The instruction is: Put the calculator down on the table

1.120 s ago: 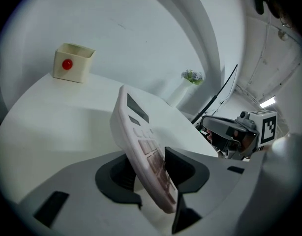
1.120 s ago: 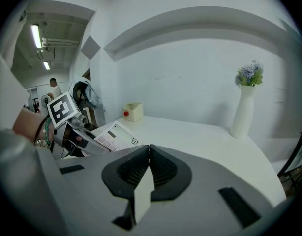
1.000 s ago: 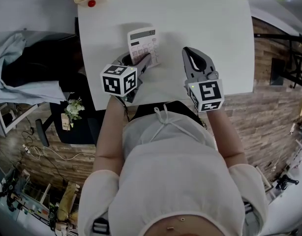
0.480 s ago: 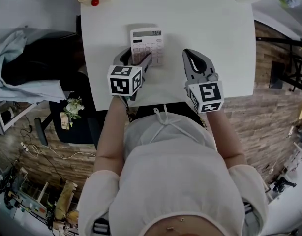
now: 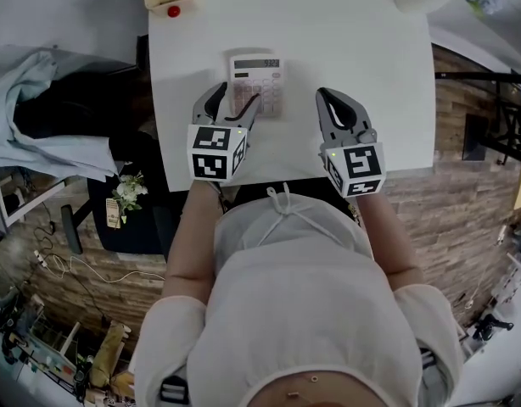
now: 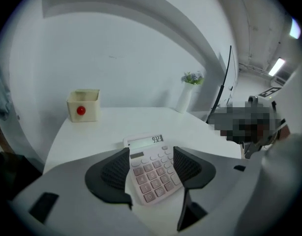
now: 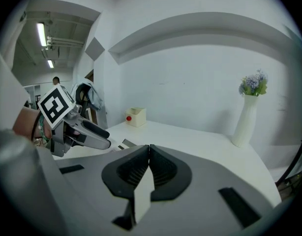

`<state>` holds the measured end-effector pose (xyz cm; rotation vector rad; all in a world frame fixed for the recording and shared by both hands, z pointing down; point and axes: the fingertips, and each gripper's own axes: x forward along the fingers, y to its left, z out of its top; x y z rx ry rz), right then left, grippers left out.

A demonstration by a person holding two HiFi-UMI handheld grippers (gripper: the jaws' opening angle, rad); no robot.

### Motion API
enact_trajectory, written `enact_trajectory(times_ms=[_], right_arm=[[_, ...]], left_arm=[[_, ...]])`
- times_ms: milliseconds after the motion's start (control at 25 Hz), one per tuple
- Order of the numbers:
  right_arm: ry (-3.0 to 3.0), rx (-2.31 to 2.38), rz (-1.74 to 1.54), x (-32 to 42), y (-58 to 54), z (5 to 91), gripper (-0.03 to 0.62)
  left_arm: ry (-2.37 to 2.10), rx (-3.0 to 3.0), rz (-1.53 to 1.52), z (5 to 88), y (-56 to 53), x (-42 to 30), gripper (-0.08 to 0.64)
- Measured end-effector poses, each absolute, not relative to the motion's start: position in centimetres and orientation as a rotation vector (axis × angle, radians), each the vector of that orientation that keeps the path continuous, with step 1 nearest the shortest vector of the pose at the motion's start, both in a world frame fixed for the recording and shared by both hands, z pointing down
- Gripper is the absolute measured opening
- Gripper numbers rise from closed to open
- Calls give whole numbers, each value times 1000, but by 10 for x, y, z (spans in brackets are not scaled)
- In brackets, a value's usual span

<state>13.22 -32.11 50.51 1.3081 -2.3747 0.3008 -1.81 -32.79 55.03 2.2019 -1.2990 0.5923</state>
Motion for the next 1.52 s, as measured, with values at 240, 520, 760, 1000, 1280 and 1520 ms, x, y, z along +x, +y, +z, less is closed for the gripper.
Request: enact_trajectory(times_ms=[240,520,760,1000,1280,1520], right_arm=[[-2420,1307,221,134,-317,473,8],[-2491,1298,155,142,-317,431,8],[-2566,1324,47,145,-317,391,8],[-2635,1342,-56,149,-309,357,6],[-2668,1351,-102,150,-302,345,5],[-2687,1342,-67,149,-304,348,5]], left_arm=[[-1469,2311,513,482,-325,-22,100],[-1535,2444,350,399,-315,-20,26],[-1584,2551,287,348,-304,-22,21],[-1580,2673,148,310,-289,-22,20],[-1534,2733,78,299,-282,-20,18],[-1502,2732,54,297,-281,-18,18]])
